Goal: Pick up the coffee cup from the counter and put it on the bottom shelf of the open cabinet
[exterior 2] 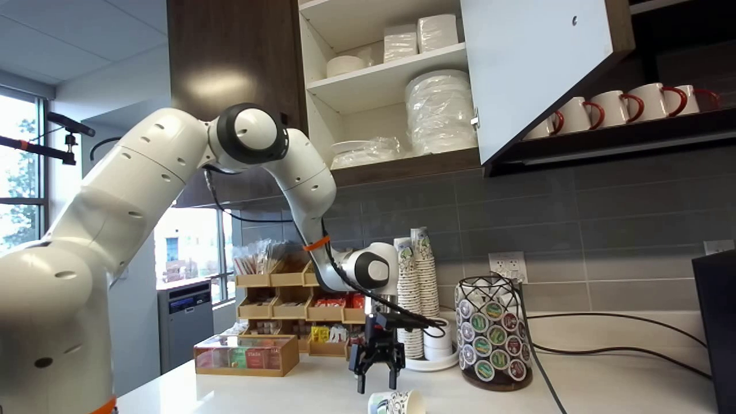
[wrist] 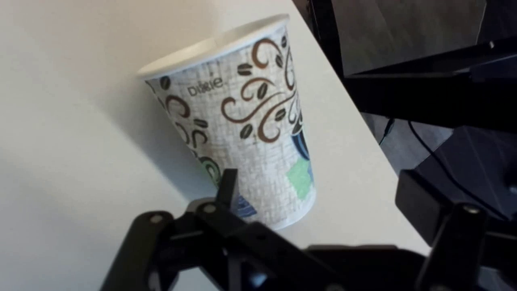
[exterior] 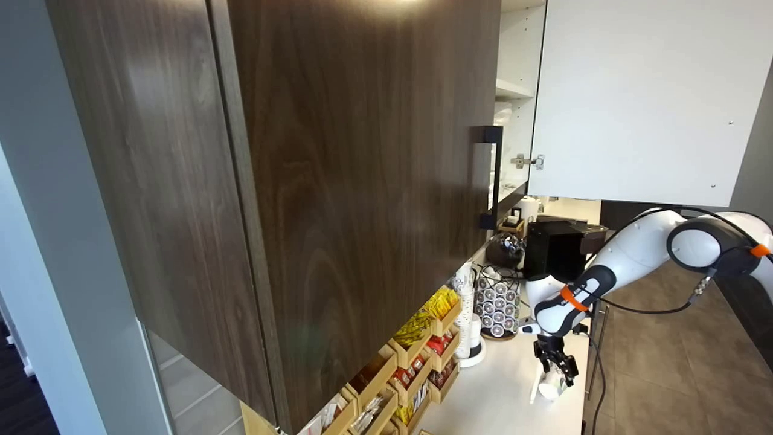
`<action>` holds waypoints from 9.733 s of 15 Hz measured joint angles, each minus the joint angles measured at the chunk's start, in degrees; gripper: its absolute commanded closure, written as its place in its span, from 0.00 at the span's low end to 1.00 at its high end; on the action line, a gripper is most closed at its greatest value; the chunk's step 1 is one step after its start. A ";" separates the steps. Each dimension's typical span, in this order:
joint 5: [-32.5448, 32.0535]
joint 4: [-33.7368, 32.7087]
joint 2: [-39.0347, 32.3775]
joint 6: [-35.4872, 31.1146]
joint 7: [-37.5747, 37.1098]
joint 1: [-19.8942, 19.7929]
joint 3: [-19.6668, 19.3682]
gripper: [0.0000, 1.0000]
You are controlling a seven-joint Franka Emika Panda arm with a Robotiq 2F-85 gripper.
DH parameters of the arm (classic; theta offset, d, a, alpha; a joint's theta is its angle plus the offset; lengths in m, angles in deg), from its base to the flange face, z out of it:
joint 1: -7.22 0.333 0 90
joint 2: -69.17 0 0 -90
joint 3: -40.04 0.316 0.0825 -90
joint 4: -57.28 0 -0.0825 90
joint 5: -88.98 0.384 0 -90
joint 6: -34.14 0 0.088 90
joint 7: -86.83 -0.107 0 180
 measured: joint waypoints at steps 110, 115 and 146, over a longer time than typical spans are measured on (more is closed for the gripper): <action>46.46 -5.66 46.19 -54.13 -12.48 52.16 -38.06 0.63; 51.38 -7.88 45.23 -54.49 -14.90 60.22 -45.80 0.63; 25.66 -12.56 57.40 -68.21 -37.61 120.44 -101.53 0.01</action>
